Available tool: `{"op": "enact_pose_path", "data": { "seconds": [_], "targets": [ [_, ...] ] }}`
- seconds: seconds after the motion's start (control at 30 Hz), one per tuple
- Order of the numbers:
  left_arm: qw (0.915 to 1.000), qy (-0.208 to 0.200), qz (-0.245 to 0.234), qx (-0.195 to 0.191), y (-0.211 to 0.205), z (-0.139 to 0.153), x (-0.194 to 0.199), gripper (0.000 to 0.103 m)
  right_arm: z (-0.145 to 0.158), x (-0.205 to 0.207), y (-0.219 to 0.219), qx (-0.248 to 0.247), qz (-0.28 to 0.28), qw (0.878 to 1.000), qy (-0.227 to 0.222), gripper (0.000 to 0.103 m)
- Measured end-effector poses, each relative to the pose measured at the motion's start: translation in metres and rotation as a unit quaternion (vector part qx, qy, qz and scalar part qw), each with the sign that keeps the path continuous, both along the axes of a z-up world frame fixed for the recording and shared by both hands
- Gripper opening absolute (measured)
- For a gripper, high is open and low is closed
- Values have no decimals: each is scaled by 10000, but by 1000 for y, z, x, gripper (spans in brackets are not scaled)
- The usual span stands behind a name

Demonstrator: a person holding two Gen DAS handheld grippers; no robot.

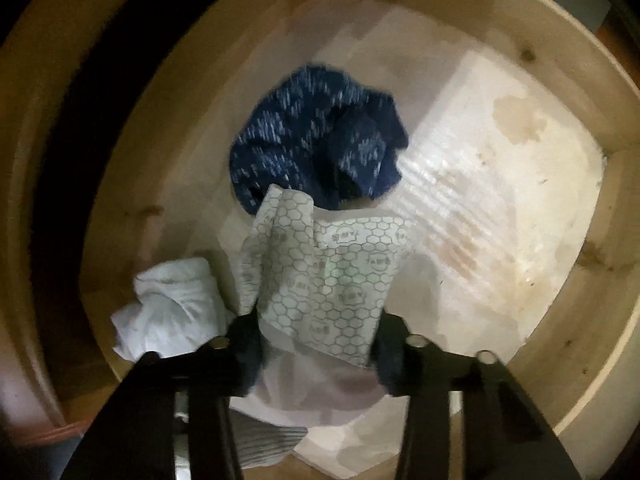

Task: Take underwear out of drawer
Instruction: 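Lower the left tool into the drawer and grasp the hexagon-print underwear, then lift the hexagon-print underwear with the left gripper over the box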

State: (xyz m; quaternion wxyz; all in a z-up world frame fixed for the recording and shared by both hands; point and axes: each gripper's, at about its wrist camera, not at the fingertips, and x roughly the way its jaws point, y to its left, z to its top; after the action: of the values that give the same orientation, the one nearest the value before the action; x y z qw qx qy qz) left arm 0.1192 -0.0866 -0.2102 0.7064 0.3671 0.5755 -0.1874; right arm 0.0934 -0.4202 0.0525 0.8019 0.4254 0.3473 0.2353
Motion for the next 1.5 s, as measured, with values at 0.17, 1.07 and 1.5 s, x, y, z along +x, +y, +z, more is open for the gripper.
{"op": "enact_pose_path", "data": {
  "seconds": [0.17, 1.07, 1.5],
  "targets": [
    [9996, -69, 59, -270, 3, 21, -8, 33, -5, 1, -5, 129, -149, 9997, 117, 78],
    [9604, -935, 579, -2560, 20, 237, -119, 34, -13, 4, -5, 94, -195, 9991, 363, 78],
    [9213, -1905, 1218, -3164, 62, 406, -50, 35, -15, 4, -8, 180, -188, 9990, 366, 78]
  ]
}}
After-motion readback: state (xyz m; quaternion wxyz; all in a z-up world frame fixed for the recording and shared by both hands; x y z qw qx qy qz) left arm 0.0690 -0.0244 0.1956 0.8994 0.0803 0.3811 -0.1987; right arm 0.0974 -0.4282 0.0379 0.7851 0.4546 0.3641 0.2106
